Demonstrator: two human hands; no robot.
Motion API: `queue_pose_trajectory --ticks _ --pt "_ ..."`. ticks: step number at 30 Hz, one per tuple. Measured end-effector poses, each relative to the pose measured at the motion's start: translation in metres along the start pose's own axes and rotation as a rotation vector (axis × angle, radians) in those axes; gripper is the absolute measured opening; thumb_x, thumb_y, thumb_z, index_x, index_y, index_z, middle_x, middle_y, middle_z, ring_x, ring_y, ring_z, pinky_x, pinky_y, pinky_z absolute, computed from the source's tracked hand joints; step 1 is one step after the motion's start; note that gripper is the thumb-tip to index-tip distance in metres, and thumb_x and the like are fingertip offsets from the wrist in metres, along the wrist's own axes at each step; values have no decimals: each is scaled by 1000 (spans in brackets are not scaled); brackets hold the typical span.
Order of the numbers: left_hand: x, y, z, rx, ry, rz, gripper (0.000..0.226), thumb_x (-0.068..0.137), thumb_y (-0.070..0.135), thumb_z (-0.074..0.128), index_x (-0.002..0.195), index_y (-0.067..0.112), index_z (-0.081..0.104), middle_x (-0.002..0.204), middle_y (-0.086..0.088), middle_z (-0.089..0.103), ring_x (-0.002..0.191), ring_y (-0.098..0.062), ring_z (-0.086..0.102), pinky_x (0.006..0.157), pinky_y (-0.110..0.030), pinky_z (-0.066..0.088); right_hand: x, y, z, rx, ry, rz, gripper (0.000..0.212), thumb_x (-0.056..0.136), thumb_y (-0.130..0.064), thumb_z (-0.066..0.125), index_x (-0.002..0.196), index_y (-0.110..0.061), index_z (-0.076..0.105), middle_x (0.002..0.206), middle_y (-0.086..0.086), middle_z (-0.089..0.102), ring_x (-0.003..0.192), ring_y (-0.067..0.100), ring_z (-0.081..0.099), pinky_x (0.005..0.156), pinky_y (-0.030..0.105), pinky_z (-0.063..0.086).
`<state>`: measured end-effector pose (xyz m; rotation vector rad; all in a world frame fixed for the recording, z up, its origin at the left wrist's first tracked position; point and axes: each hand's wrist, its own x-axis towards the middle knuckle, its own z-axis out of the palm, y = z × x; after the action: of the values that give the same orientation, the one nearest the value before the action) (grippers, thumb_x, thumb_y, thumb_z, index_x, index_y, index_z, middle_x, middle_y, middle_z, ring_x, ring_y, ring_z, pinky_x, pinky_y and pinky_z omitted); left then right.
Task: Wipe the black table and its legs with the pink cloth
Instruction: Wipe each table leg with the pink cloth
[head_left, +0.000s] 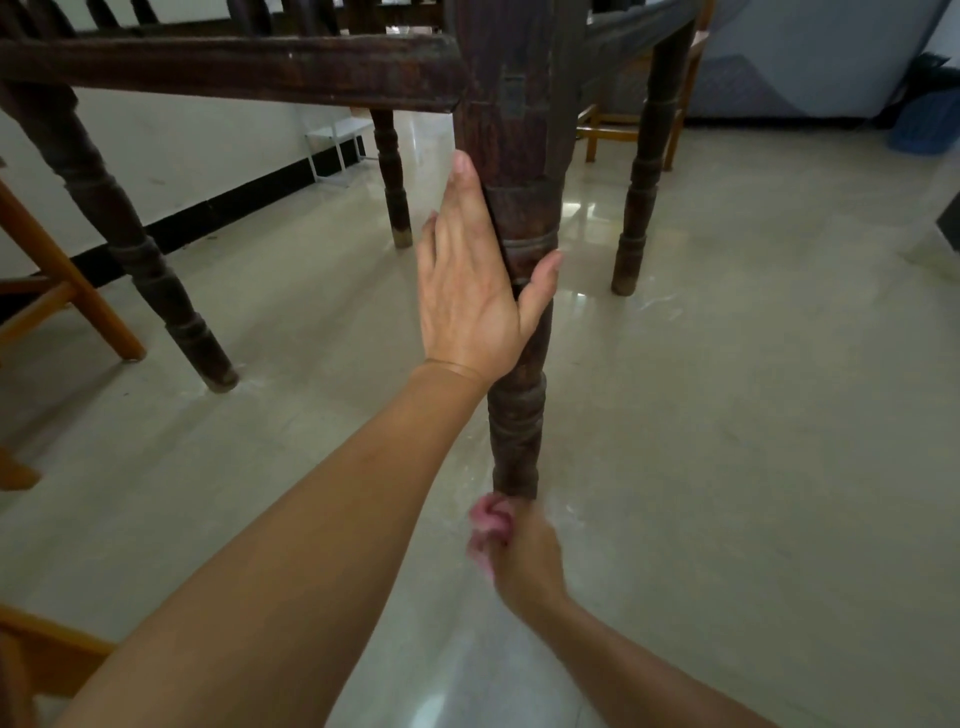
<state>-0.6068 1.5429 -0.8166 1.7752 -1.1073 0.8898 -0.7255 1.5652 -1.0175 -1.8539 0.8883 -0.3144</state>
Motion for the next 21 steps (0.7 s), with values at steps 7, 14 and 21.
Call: queue_pose_trajectory --ticks 7,14,21 --pt "-8 9 -2 50 -60 -18 89 94 47 50 145 -6 -1 145 -29 36 128 -37 44 105 -44 38 24 5 -35 -39 209 85 11 88 -8 61 91 -19 63 95 3 63 64 6 55 50 9 39" --pt "-21 16 8 53 -60 -45 72 98 33 46 144 1 1 148 -35 24 131 -41 38 102 -43 42 52 12 -57 43 355 226 22 81 -11 64 98 -25 57 105 7 60 82 22 59 70 31 47" --pt "-44 7 14 70 -131 23 77 100 42 31 147 21 -26 148 -37 17 124 -42 45 86 -40 52 -9 22 18 -112 -134 -24 16 97 -19 55 112 -21 57 105 -5 61 74 6 66 63 15 52"
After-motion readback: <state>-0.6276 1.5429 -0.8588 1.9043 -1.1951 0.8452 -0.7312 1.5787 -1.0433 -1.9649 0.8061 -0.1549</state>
